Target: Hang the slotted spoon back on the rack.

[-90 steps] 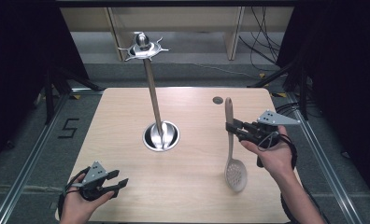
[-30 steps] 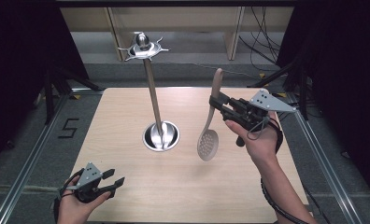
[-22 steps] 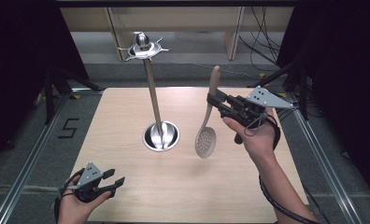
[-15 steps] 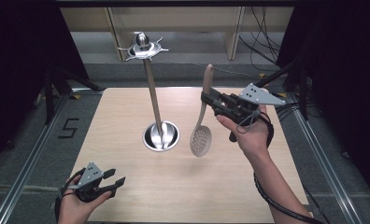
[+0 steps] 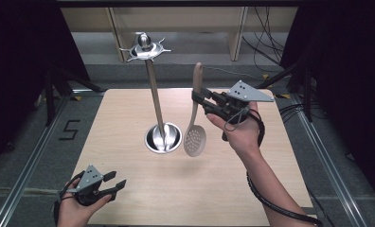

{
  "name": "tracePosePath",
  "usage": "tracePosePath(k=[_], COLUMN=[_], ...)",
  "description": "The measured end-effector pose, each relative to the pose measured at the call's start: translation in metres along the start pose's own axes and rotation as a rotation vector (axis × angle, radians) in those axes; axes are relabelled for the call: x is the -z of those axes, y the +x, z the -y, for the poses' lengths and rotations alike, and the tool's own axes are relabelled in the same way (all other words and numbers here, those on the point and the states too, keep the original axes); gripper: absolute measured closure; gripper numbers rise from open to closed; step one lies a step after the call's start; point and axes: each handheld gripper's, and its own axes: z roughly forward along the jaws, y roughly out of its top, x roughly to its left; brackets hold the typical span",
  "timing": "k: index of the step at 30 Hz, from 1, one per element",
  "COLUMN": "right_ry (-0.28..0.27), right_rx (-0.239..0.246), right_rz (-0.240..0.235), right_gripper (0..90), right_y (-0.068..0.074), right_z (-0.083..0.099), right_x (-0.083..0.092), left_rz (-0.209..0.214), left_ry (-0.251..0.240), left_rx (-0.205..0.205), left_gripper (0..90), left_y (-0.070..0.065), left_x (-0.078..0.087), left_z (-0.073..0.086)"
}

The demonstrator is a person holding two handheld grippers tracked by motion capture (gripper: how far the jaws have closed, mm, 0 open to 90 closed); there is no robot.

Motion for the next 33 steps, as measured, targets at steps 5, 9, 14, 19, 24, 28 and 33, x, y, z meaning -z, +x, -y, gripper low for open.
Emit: tracePosePath(k=[5, 9, 14, 19, 24, 28, 33], right_ry=[-0.017, -0.009, -0.001, 0.005, 0.005, 0.011, 0.012], right_rx=[0.028, 0.025, 0.028, 0.035, 0.039, 0.028, 0.044], right_rz=[-0.015, -0.026, -0.017, -0.030, -0.040, -0.022, -0.004], right_gripper=[71.2, 71.2, 71.2, 71.2, 71.2, 71.2, 71.2], right_y=[0.005, 0.010, 0.010, 0.013, 0.018, 0.022, 0.028], right_z=[-0.001, -0.003, -0.006, -0.005, -0.005, -0.007, -0.009], right_x=[-0.008, -0.013, -0.017, -0.023, -0.029, -0.031, -0.034], left_rz=[-0.007, -0.002, 0.003, 0.000, 0.001, 0.003, 0.000], left_ry=[0.003, -0.007, -0.004, -0.003, -0.004, -0.002, -0.001], left_rx=[0.047, 0.004, 0.015, -0.009, 0.022, 0.013, -0.012], left_gripper=[47.7, 47.7, 47.7, 47.7, 47.7, 47.7, 47.7], left_y=[-0.002, 0.000, -0.001, 0.001, -0.001, -0.001, 0.001], left_x=[0.000, 0.001, 0.001, 0.001, 0.001, 0.001, 0.001], left_z=[0.001, 0.000, 0.001, 0.000, 0.001, 0.001, 0.000])
